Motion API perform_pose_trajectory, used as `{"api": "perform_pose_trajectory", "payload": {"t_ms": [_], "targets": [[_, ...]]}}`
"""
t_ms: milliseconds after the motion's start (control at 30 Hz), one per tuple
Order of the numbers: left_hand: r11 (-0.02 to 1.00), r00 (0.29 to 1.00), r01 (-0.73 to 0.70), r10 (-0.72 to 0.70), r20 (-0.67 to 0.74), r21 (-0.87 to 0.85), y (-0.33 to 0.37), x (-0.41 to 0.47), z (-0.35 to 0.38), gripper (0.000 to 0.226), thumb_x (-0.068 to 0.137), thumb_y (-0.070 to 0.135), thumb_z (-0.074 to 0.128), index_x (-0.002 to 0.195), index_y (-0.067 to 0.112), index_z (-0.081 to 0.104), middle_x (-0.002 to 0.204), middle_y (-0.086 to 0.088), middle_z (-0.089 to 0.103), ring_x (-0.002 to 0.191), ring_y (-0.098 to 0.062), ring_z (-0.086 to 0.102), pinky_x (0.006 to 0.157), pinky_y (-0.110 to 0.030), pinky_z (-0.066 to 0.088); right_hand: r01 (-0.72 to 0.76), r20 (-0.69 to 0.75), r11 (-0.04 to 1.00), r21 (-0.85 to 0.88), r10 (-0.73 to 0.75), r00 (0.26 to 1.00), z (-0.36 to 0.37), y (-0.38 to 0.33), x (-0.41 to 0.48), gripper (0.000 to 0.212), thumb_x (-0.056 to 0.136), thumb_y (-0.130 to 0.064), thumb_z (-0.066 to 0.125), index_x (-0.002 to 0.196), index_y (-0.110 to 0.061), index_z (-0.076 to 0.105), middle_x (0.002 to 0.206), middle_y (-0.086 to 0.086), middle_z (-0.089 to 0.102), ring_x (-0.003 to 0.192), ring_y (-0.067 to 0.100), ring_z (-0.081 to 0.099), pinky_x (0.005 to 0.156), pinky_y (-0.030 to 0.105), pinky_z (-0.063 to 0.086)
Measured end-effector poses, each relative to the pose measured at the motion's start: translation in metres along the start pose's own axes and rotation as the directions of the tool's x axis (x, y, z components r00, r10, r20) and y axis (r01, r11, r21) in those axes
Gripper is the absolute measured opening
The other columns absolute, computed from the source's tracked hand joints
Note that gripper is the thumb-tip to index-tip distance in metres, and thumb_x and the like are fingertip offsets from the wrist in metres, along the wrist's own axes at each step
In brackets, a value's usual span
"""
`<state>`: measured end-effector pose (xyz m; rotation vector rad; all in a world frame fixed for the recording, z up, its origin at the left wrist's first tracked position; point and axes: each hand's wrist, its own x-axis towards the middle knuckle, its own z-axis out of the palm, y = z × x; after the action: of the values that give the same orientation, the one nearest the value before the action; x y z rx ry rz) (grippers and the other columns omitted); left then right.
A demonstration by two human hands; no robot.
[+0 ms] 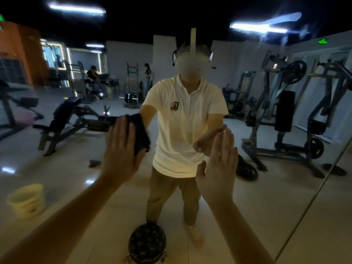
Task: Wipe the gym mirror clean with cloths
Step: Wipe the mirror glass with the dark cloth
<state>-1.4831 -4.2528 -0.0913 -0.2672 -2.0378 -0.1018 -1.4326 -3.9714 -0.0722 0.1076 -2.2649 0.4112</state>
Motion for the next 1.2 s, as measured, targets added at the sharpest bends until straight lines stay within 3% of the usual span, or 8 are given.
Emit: {"api": "perform_pose_trajectory", "payload": {"t_ms": [233, 400, 500, 700, 833, 933, 1033, 1200], "targets": [[0.979, 0.979, 0.201, -0.201, -0.022, 0.013, -0.015, -0.058, 0.018, 0.079, 0.107, 0.039, 0.038, 0.159, -0.011, 0.006, 0.166, -0.036, 0.003, 0.156, -0.049, 0.003, 0.126, -0.063, 0.014, -0.064, -0.012, 0.998, 0.028, 0.064, 0.998, 0.010, 0.038, -0.023, 0.092, 0.091, -0.012, 0.066, 0.164, -0.008, 0.011, 0.173, 0.010, -0.002, 0.159, 0.028, 0.002, 0.127, 0.052, 0.020], [0.986, 0.986, -0.166, 0.166, 0.032, -0.029, 0.056, -0.070, 0.055, 0.078, 0.105, 0.041, 0.044, 0.161, -0.003, 0.012, 0.167, -0.032, 0.009, 0.157, -0.045, 0.008, 0.127, -0.059, 0.009, -0.083, -0.005, 0.996, -0.020, 0.083, 0.997, -0.006, 0.112, -0.043, 0.089, 0.085, -0.002, 0.068, 0.161, -0.003, 0.023, 0.172, 0.010, 0.009, 0.158, 0.028, 0.014, 0.125, 0.051, 0.024], [0.966, 0.966, -0.258, 0.258, 0.020, -0.030, 0.121, -0.067, 0.079, 0.074, 0.108, 0.042, 0.039, 0.164, 0.001, 0.010, 0.169, -0.028, 0.006, 0.158, -0.042, 0.010, 0.128, -0.057, 0.007, 0.030, 0.042, 0.999, -0.023, -0.029, 0.999, -0.017, 0.154, -0.048, 0.091, 0.083, -0.003, 0.068, 0.161, -0.005, 0.021, 0.172, 0.008, 0.010, 0.159, 0.024, 0.011, 0.125, 0.052, 0.022], [0.805, 0.805, -0.589, 0.578, 0.133, 0.074, 0.271, -0.050, 0.117, 0.074, 0.107, 0.037, 0.039, 0.163, -0.001, 0.009, 0.169, -0.025, 0.011, 0.158, -0.038, 0.009, 0.129, -0.051, 0.006, 0.178, 0.025, 0.983, 0.052, -0.179, 0.983, -0.041, 0.222, -0.038, 0.089, 0.085, -0.001, 0.065, 0.163, -0.009, 0.021, 0.172, 0.006, 0.014, 0.159, 0.016, 0.009, 0.123, 0.055, 0.028], [0.753, 0.743, -0.657, 0.642, 0.189, 0.024, 0.355, -0.036, 0.119, 0.070, 0.107, 0.028, 0.024, 0.160, -0.007, -0.005, 0.167, -0.021, 0.012, 0.156, -0.037, 0.010, 0.128, -0.049, 0.016, 0.199, -0.048, 0.950, 0.240, -0.193, 0.980, -0.051, 0.243, -0.032, 0.069, 0.094, -0.004, 0.051, 0.159, -0.012, 0.030, 0.168, 0.004, 0.026, 0.156, 0.009, 0.016, 0.121, 0.055, 0.031], [0.723, 0.727, -0.680, 0.643, 0.239, 0.124, 0.354, -0.034, 0.116, 0.072, 0.108, 0.030, 0.031, 0.162, -0.003, -0.002, 0.168, -0.023, 0.004, 0.157, -0.037, 0.003, 0.129, -0.051, 0.003, 0.147, -0.073, 0.954, 0.263, -0.132, 0.989, -0.059, 0.253, -0.027, 0.069, 0.092, -0.001, 0.047, 0.159, -0.007, 0.033, 0.168, 0.007, 0.026, 0.157, 0.017, 0.019, 0.121, 0.056, 0.030], [0.774, 0.781, -0.620, 0.596, 0.186, 0.124, 0.312, -0.031, 0.109, 0.076, 0.105, 0.035, 0.046, 0.164, 0.004, 0.008, 0.170, -0.021, 0.004, 0.159, -0.036, 0.000, 0.129, -0.051, -0.004, 0.154, -0.060, 0.966, 0.209, -0.144, 0.988, -0.067, 0.261, -0.022, 0.079, 0.089, 0.005, 0.056, 0.161, -0.005, 0.025, 0.170, 0.011, 0.019, 0.159, 0.022, 0.013, 0.122, 0.058, 0.028], [0.978, 0.973, -0.206, 0.207, 0.107, -0.014, 0.220, -0.035, 0.065, 0.072, 0.108, 0.044, 0.038, 0.162, 0.001, 0.018, 0.171, -0.024, 0.006, 0.159, -0.039, 0.009, 0.125, -0.062, 0.020, 0.121, 0.018, 0.984, 0.130, -0.124, 0.992, -0.062, 0.261, -0.023, 0.088, 0.088, 0.000, 0.062, 0.162, -0.005, 0.016, 0.172, 0.011, 0.008, 0.159, 0.025, 0.005, 0.122, 0.061, 0.026]]}}
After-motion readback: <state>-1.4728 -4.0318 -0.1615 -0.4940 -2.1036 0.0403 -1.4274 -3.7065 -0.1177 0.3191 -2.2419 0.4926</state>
